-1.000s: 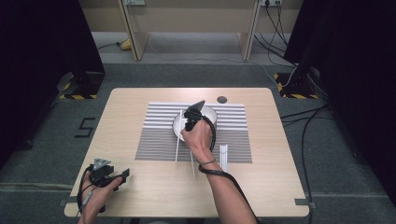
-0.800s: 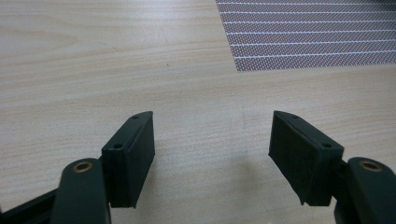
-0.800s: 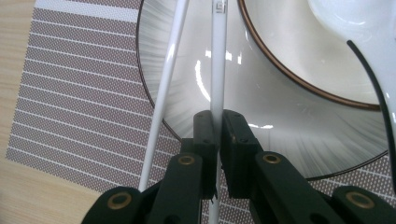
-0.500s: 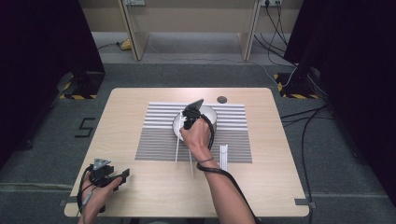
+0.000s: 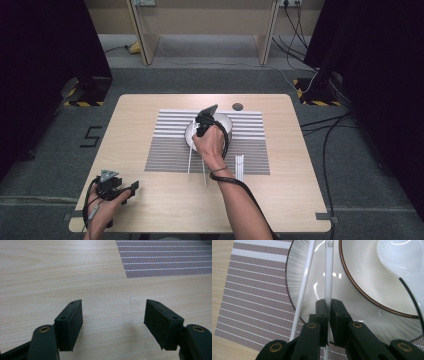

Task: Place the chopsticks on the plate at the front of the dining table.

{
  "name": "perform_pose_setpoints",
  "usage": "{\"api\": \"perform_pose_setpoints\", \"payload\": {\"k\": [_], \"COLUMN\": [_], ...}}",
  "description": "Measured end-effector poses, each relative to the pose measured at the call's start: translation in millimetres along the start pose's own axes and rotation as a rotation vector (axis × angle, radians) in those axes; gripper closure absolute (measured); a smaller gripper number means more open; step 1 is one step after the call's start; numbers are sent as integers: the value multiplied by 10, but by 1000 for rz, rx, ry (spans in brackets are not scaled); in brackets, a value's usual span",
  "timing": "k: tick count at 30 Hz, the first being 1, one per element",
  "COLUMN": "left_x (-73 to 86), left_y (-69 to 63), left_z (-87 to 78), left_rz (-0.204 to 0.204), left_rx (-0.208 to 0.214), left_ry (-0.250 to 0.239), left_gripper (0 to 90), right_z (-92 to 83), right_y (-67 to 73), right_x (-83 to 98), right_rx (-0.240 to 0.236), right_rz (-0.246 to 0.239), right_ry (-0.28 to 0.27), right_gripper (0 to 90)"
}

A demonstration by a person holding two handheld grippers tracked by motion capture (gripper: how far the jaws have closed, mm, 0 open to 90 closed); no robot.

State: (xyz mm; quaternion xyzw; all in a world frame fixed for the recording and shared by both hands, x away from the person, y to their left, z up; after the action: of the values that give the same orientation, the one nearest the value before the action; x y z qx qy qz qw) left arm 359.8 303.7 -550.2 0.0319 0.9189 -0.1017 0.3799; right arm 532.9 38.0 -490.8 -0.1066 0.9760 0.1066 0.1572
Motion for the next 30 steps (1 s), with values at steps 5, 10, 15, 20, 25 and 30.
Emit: {"api": "perform_pose_setpoints", "payload": {"k": [5, 10, 15, 20, 25, 30], "left_x": [-3, -3, -2, 1, -2, 0], "left_y": [2, 7, 8, 12, 10, 8], "left_z": [-1, 0, -1, -1, 0, 2], "left_rz": [-6, -6, -6, -1, -5, -5], "left_rx": [0, -1, -2, -1, -1, -1], "left_ry": [-5, -5, -1, 1, -2, -2], "left_gripper": [308, 308, 308, 308, 308, 308], "right_z": [23, 45, 62, 82, 83, 92], "right_y": [11, 17, 29, 43, 51, 48], "right_x": [-21, -56, -86, -116, -159, -191], "right_rx": [3, 5, 2, -4, -6, -7], "right_rz": [-4, -3, -1, 4, 14, 16], "right_ry": [5, 2, -12, -26, -39, -59], "right_gripper": [854, 855, 855, 854, 854, 854]}}
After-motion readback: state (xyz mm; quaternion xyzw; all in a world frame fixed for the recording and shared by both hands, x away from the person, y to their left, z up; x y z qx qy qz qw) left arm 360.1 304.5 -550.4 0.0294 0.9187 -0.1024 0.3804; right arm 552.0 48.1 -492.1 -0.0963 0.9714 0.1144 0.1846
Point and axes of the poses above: each handheld gripper's, and its own axes: z roughly forward along the jaws, x roughly out of its underside, y roughly to its left, the point moved 6 cm from there along z, roughly forward along the jaws, and after that the axes turned 3 degrees about -z, right-handed, at the moved point
